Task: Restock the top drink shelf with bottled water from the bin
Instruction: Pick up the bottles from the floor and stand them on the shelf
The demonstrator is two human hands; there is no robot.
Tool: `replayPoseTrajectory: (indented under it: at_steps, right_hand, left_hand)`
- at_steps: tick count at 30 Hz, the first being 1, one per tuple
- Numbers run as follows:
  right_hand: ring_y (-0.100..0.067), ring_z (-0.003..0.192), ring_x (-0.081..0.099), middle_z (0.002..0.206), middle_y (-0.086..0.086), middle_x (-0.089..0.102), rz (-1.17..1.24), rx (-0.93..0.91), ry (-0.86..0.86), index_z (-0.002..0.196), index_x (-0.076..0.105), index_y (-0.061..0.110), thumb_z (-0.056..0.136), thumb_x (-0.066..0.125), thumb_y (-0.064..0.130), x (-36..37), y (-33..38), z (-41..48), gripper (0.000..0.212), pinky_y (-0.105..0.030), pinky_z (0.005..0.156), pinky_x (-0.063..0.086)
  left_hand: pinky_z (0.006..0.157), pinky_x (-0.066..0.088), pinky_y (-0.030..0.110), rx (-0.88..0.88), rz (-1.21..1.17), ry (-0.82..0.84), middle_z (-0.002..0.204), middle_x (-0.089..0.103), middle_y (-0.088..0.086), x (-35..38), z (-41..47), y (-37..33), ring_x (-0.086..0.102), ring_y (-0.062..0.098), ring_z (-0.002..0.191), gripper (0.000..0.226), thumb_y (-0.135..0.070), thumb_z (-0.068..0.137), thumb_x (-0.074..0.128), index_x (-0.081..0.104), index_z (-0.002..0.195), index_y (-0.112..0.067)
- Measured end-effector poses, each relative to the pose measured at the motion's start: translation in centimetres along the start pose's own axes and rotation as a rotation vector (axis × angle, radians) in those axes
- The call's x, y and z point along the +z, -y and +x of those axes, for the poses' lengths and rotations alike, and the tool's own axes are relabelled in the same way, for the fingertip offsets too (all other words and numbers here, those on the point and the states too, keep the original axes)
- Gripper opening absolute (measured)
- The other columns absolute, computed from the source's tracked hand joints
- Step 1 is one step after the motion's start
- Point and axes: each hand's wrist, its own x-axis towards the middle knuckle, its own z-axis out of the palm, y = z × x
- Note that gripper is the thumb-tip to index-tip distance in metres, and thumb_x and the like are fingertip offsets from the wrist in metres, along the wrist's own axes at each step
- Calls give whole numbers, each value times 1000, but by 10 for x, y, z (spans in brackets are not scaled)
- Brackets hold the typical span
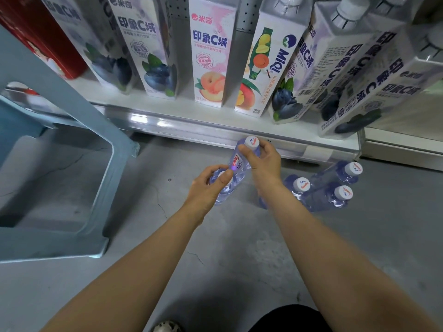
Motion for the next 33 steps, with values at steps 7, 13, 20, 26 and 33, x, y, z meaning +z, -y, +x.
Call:
replayPoseTrajectory:
  at_steps: [7,13,20,26,33]
  right_hand:
    - [1,95,71,104,18,77,98,-97,126,107,75,29,92,75,25,-15,50,10,16,-18,75,58]
    - [-3,100,72,115,8,74,147,-90,157,115,61,18,89,79,24,-31,75,16,33,-18,75,57]
    - [-3,84,74,103,3,76,105,-83,138,101,55,15,88,81,20,-43,82,8,30,-15,69,55]
    - [-3,84,74,109,-1,74,93,-33,146,104,54,14,89,79,21,-55,102,-2,30,-14,69,55]
    - [-9,93,76,100,7,79,149,84,183,117,57,17,81,84,33,-86,177,-43,47,-16,71,56]
  left_hand:
    - [105,48,49,-12,29,9,133,59,1,-4,2,1,57,24,121,69,-70,70,55,58,128,-32]
    - [106,47,50,-21,38,20,136,57,1,-4,0,-2,55,26,124,72,-71,68,53,57,129,-32]
    - [106,46,52,-36,47,21,137,56,3,-4,-4,-5,54,27,125,70,-68,71,54,57,130,-32]
    - [103,46,42,-70,39,25,137,55,-2,-4,-2,-13,53,26,127,61,-64,77,56,56,130,-35]
    - [106,37,41,-199,4,-136,155,40,5,-7,-35,-70,42,28,138,64,-55,91,58,43,147,-28]
